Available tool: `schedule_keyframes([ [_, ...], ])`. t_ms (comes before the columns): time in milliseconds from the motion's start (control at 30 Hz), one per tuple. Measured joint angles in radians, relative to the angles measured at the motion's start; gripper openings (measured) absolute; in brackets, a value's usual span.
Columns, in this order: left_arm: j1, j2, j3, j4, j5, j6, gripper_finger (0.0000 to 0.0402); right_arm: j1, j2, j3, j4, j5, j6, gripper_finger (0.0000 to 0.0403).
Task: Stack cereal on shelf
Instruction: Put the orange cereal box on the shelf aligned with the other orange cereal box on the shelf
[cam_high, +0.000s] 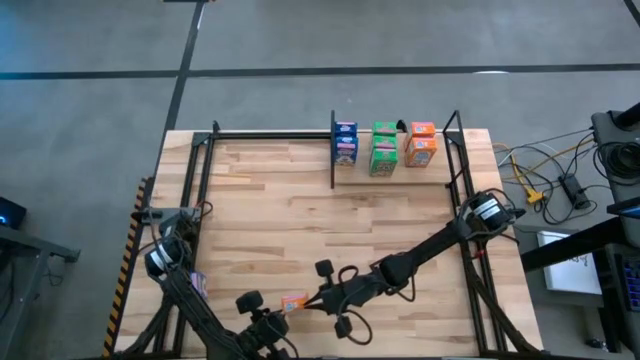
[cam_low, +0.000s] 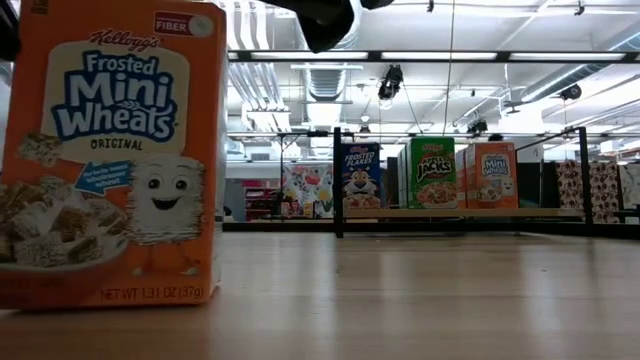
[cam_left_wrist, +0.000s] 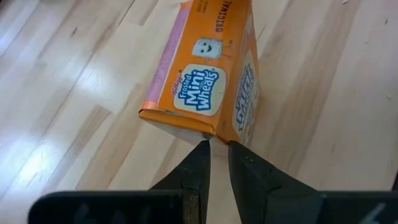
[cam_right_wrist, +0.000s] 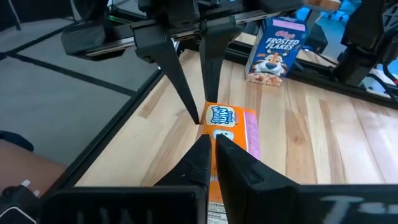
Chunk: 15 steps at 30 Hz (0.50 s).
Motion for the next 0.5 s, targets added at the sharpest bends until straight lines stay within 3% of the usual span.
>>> schedule_keyframes([
  [200, 0.0, 0.0, 0.0, 0.008, -0.035, 0.0, 0.0041, 0.0, 0.0, 0.065, -0.101, 0.0, 0.004, 0.006],
  [500, 0.0, 0.0, -0.003, 0.011, -0.098, 0.003, 0.0041, -0.007, -0.002, 0.187, -0.325, 0.0, 0.073, 0.0199],
])
